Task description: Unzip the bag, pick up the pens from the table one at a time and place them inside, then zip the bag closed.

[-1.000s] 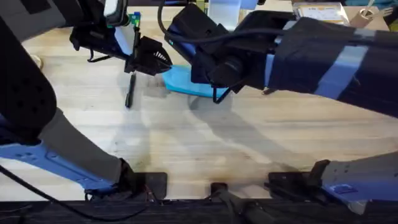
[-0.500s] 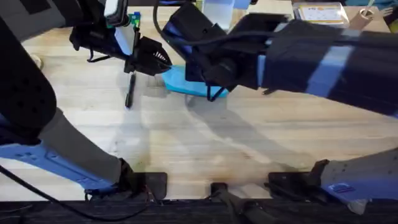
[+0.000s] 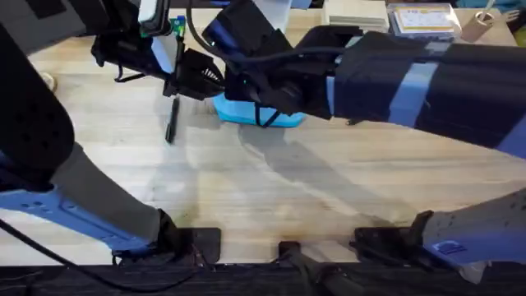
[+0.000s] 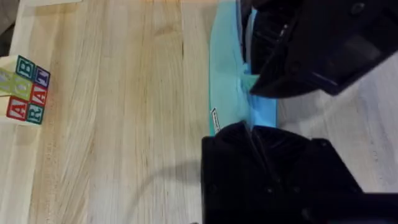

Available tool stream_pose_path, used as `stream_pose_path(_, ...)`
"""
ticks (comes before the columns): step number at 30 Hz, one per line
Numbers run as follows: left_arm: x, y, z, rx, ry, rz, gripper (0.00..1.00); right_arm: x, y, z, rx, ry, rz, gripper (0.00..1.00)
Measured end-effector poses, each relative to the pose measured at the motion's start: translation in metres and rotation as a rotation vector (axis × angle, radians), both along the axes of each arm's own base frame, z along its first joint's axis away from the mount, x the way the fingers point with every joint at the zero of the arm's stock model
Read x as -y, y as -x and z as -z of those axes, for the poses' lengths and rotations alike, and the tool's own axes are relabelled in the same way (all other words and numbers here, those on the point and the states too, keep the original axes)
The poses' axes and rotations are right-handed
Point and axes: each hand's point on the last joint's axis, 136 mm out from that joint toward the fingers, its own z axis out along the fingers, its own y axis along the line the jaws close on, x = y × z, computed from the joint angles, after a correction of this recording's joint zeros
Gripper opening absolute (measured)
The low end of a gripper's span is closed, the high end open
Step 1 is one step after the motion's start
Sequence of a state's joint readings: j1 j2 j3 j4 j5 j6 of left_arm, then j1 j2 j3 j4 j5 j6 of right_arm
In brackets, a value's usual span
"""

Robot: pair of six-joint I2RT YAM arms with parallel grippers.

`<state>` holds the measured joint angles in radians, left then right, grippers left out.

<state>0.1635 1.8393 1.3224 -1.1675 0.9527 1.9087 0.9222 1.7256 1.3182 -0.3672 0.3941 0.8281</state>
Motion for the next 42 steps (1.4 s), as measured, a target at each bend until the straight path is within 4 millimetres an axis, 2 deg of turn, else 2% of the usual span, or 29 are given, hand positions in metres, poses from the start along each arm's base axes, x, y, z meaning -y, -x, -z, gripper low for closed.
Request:
stream_pose_path(1,0.000,0.000,0.000,0.000,0.001,0.000,0.041,-0.003,0.000,-0.001,-0.001,-0.014,-0.008,0.033)
stream_pose_path(2,0.000,0.000,0.000,0.000,0.002,0.000,0.041,-0.015,0.001,-0.006,0.002,-0.064,-0.038,0.032)
stream_pose_path(7,0.000,0.000,0.000,0.000,0.003,0.000,0.041,-0.030,0.001,-0.006,0.004,-0.105,-0.086,0.032)
stream_pose_path(12,0.000,0.000,0.000,-0.001,0.003,0.000,0.041,-0.037,0.002,0.000,-0.009,-0.112,-0.116,0.033)
stream_pose_path(19,0.001,0.001,-0.001,-0.006,0.005,0.000,0.041,-0.051,0.002,-0.009,0.014,-0.155,-0.186,0.032)
stream_pose_path(42,0.001,0.003,0.000,-0.006,-0.003,0.010,0.041,-0.042,0.017,0.002,-0.030,-0.013,-0.294,0.031)
